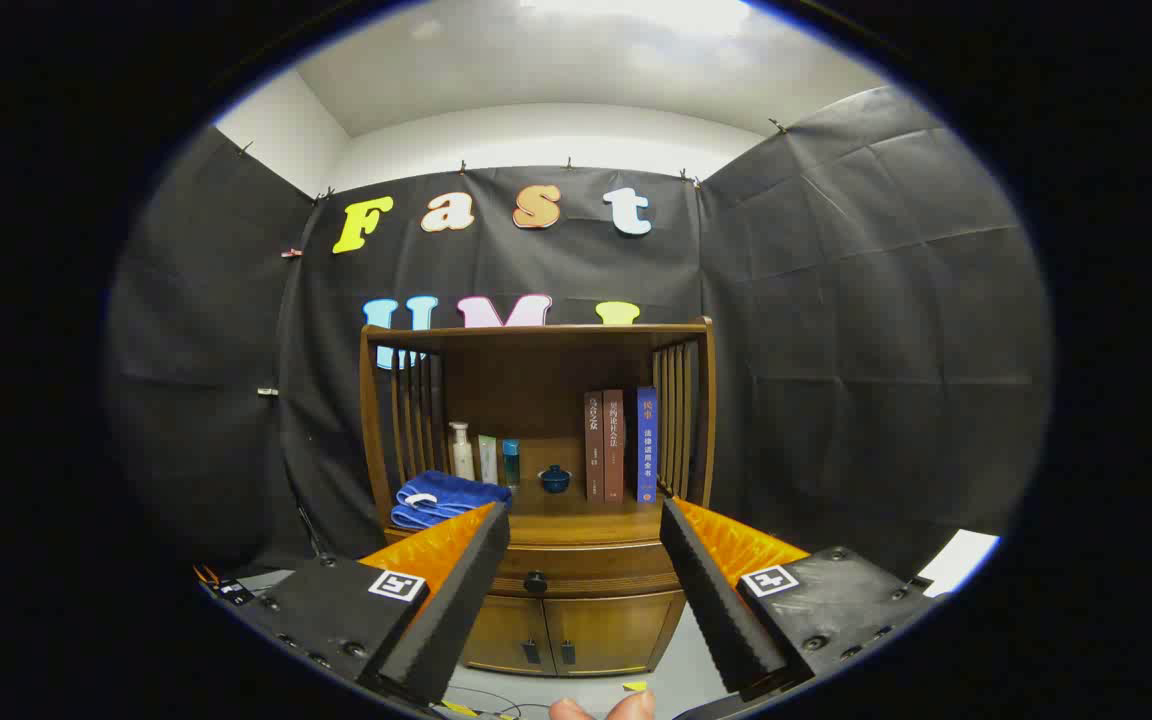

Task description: Pull open the drawer, take out the items inside it, and place them on the countertop above the cabinet.

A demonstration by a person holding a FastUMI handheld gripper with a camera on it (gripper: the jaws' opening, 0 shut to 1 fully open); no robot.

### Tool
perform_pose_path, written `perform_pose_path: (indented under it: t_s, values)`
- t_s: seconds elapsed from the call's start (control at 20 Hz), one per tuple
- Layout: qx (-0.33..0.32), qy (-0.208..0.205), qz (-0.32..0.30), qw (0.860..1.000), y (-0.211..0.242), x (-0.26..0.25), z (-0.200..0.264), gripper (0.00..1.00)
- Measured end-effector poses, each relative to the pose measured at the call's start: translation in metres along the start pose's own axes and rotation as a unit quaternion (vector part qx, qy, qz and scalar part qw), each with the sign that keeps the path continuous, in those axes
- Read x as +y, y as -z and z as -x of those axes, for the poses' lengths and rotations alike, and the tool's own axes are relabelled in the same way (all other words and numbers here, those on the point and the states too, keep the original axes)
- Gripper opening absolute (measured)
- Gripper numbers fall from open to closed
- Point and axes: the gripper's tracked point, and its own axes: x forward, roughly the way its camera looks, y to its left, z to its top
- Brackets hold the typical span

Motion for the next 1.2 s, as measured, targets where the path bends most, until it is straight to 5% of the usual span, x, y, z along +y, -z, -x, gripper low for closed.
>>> perform_pose_path:
  t_s: [1.2]
  values:
    - [0.006, 0.002, 0.016, 1.0, 0.0082, 0.0075, 0.0071, 0.99]
